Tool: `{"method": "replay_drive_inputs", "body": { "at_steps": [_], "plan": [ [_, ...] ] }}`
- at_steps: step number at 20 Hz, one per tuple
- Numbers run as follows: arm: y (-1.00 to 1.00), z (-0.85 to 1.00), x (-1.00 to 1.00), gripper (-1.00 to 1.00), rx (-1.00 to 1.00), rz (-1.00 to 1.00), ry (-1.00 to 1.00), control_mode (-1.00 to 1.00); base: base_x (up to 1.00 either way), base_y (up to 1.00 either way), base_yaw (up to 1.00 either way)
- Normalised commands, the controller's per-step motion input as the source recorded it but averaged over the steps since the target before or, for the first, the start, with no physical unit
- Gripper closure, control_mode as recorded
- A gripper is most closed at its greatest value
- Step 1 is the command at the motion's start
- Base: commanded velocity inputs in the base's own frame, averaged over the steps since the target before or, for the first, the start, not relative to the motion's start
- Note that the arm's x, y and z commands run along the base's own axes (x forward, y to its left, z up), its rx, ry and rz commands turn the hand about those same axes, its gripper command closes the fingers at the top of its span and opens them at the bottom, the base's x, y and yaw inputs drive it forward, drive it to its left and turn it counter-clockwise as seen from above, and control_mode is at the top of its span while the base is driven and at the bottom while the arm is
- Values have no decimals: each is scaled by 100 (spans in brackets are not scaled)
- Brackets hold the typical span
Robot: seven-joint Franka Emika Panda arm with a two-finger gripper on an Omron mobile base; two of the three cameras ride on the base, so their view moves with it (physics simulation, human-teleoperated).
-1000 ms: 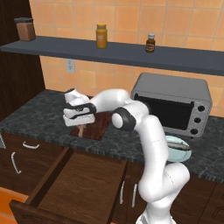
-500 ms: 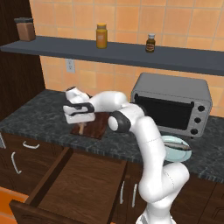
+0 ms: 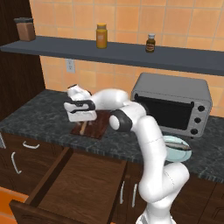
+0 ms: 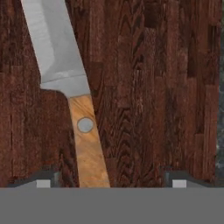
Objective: Pick up the knife from the drawer and place it on the cutting board. Then place the meat from the plate to the cutting board.
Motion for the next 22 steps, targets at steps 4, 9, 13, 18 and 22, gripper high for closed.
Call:
{"method": "replay_drive_inputs", "body": {
  "at_steps": [4,9,13,18,22],
  "plan": [
    [0,30,-67,-100,5,-9,-12,-100,0,0,0],
    [-35,22,-99,-100,12,-1,-1,-100,0,0,0],
    [-48,38,-100,-100,14,0,-1,-100,0,0,0],
    [-37,65,-100,-100,13,-2,-1,-100,0,0,0],
    [-57,61,-99,-100,12,-6,-1,-100,0,0,0]
  ]
}}
